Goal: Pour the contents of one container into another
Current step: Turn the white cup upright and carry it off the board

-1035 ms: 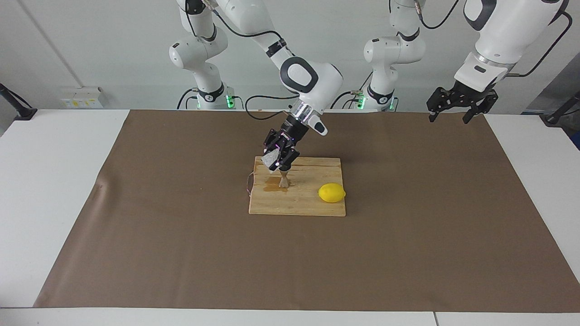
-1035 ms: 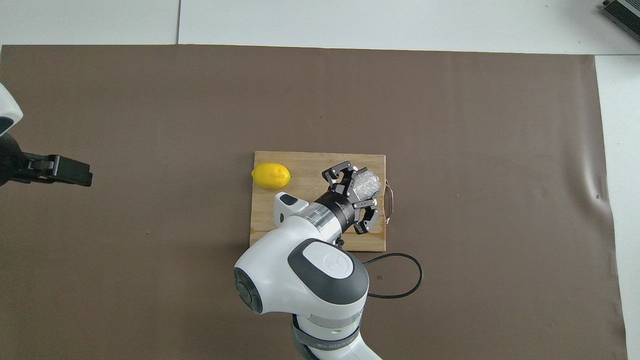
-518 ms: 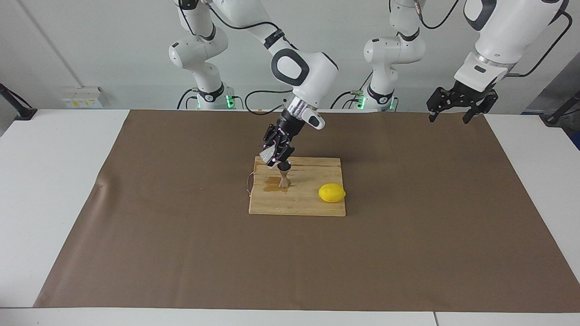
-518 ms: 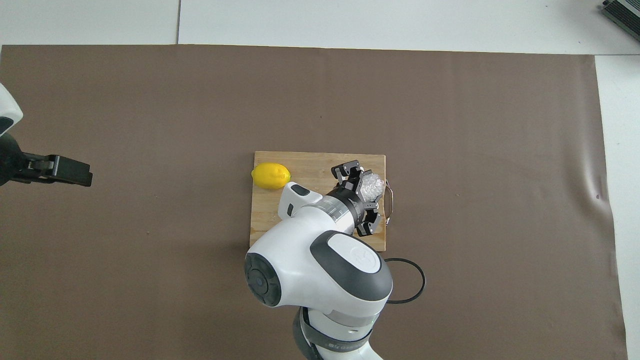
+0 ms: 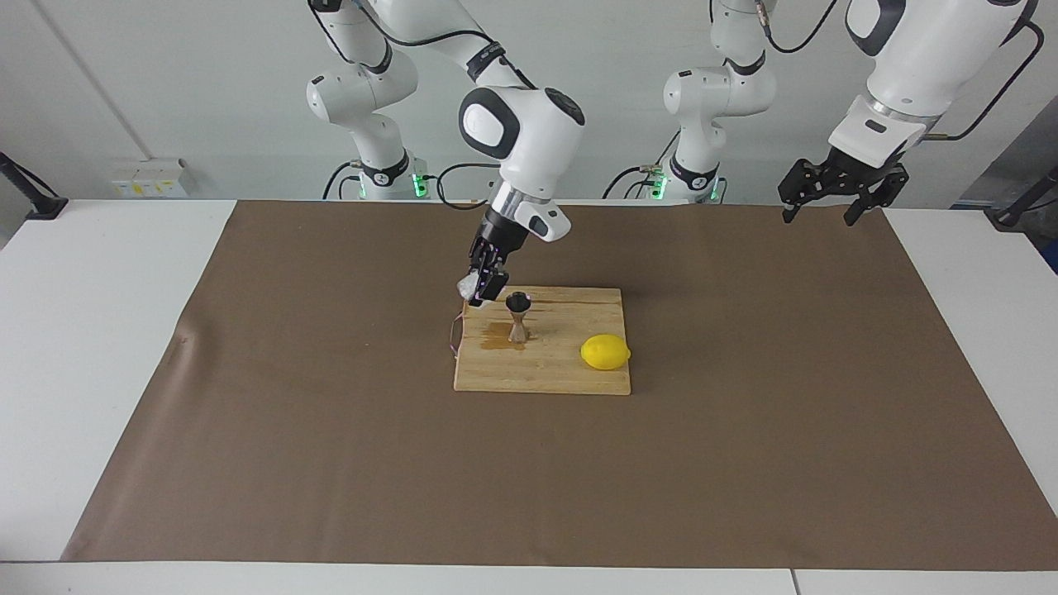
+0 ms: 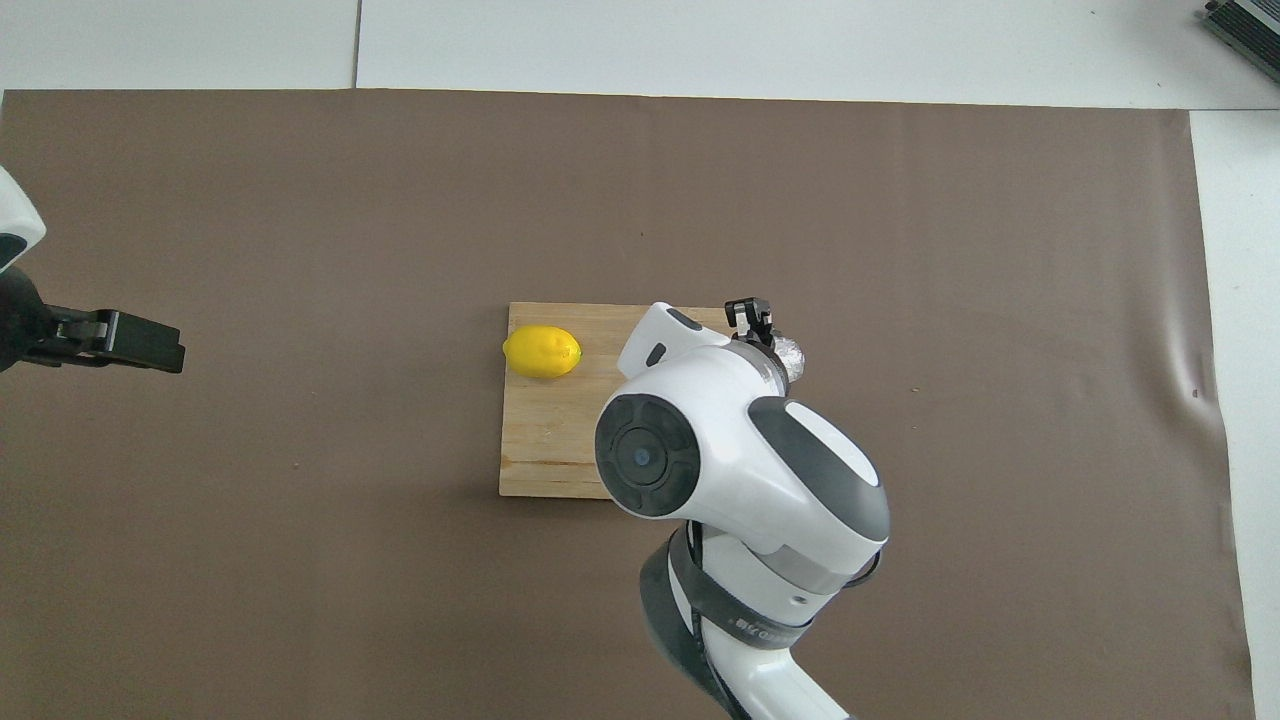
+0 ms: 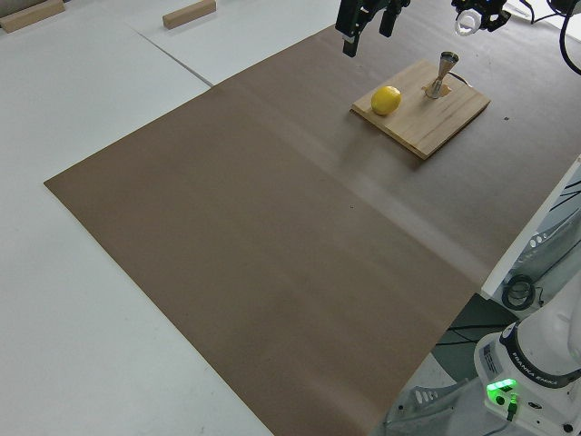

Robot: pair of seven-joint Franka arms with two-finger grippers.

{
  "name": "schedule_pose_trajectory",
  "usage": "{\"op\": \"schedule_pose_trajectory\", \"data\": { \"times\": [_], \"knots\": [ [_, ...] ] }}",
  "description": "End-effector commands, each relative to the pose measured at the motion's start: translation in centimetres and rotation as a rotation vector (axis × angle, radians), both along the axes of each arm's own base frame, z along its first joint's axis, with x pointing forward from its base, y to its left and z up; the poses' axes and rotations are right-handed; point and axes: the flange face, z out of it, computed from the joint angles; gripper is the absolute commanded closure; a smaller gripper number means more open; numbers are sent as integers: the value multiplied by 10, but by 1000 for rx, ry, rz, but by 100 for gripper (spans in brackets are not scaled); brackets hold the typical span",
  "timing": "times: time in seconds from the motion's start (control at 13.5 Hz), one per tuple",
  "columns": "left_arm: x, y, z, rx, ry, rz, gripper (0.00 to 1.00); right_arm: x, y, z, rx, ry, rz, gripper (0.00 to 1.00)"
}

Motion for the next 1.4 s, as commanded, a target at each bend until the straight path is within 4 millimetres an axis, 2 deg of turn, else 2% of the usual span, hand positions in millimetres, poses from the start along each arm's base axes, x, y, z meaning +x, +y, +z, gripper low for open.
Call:
{"op": "schedule_pose_trajectory", "data": {
  "times": [0.0, 0.15, 0.3, 0.59, 0.96, 1.33],
  "knots": [
    [-8, 1, 3, -7, 5, 1, 0, 10, -29, -3, 57, 55, -21, 86],
    [-8, 1, 3, -7, 5, 0, 0, 18, -52, -11, 100, 104, -75, 86],
    [-8, 1, 3, -7, 5, 0, 0, 27, -86, -23, 172, 179, -144, 86],
    [-8, 2, 3, -8, 5, 1, 0, 35, -134, -41, 246, 244, -146, 86],
    [-8, 2, 3, -8, 5, 1, 0, 23, -221, -89, 383, 265, -58, 86],
    [-8, 2, 3, -8, 5, 3, 0, 13, -264, -111, 422, 277, -1, 86]
  ]
}}
